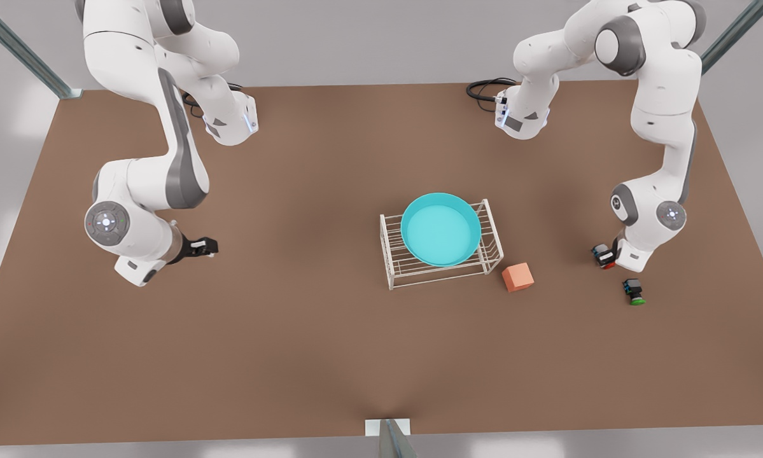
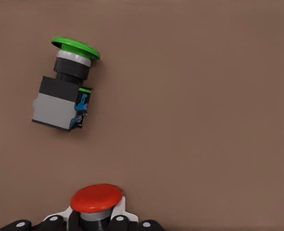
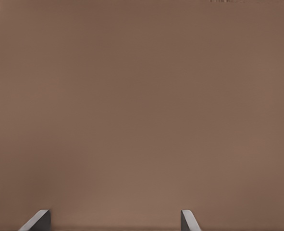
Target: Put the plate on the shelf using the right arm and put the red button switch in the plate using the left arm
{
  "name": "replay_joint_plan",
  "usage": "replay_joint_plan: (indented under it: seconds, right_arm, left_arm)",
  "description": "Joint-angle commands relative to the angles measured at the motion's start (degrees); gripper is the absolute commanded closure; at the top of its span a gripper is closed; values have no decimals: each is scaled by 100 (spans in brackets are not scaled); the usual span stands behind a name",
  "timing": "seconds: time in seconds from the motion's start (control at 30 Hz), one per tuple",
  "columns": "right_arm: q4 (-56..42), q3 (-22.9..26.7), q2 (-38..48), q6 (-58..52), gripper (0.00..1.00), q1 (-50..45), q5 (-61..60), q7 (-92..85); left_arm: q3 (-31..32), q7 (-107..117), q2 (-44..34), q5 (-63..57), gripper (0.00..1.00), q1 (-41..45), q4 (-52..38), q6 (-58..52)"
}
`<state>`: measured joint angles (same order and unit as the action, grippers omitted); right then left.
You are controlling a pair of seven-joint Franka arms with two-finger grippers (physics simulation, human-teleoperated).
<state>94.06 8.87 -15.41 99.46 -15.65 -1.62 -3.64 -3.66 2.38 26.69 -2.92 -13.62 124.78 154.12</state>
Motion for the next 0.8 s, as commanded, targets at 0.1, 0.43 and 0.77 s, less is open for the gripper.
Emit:
replay_joint_plan:
  seconds: [0.1,0.43,0.77]
  right_arm:
    - [-11,1,3,-5,0,-9,-32,-13]
    - [-11,1,3,-93,0,0,-23,-22]
    - [-11,10,-24,-93,0,18,-32,-49]
  left_arm:
    - [58,-309,-270,63,78,70,-498,-1058]
    - [2395,3513,-410,72,77,676,-3170,-4197]
    - [3794,5826,-551,19,77,1344,-2731,-4654]
